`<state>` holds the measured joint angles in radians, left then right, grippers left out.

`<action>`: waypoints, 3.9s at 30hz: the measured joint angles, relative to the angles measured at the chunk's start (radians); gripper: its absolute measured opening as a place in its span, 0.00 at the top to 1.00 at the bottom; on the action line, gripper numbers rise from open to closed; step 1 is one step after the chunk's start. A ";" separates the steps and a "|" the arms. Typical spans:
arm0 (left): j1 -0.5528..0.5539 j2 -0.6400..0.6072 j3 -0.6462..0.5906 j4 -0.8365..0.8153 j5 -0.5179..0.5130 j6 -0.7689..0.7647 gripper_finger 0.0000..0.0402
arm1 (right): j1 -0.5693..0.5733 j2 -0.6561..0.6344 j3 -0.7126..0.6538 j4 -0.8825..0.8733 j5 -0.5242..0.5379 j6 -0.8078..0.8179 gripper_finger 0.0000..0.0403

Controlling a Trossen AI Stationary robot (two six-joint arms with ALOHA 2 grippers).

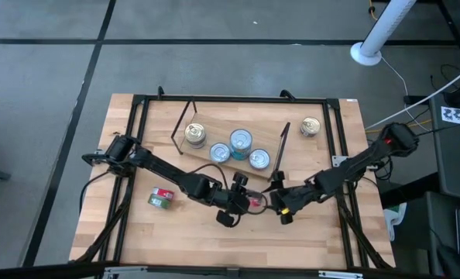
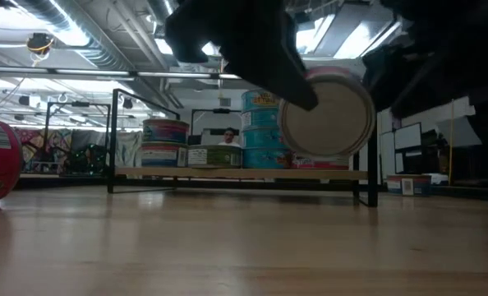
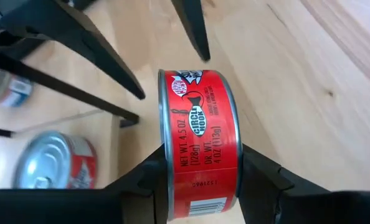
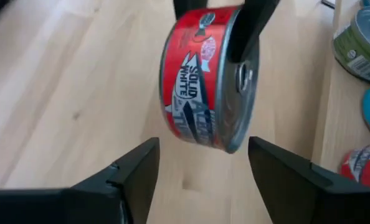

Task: Stack canned seafood by type on shelf
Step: Stack the red tuna can on top of the red tuna can on the shelf, then stack the blue-pink tuna can on top of the blue-pink tuna can on the shelf

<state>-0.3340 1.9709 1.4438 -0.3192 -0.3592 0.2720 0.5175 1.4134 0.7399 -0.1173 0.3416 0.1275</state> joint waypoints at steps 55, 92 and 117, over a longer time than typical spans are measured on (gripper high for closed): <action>0.194 0.095 0.070 0.083 -0.286 0.400 0.65 | -0.001 -0.389 0.000 -0.304 -0.115 -0.003 0.39; 0.201 0.123 0.068 0.121 -0.278 0.377 0.47 | -0.001 -0.389 0.000 -0.304 -0.115 -0.002 0.39; 0.129 0.118 0.068 0.182 -0.282 0.368 0.47 | -0.001 -0.434 0.000 -0.307 -0.095 0.059 0.39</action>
<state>-0.2052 2.0894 1.5120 -0.1375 -0.6416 0.6396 0.5166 0.9793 0.7395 -0.4239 0.2468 0.1867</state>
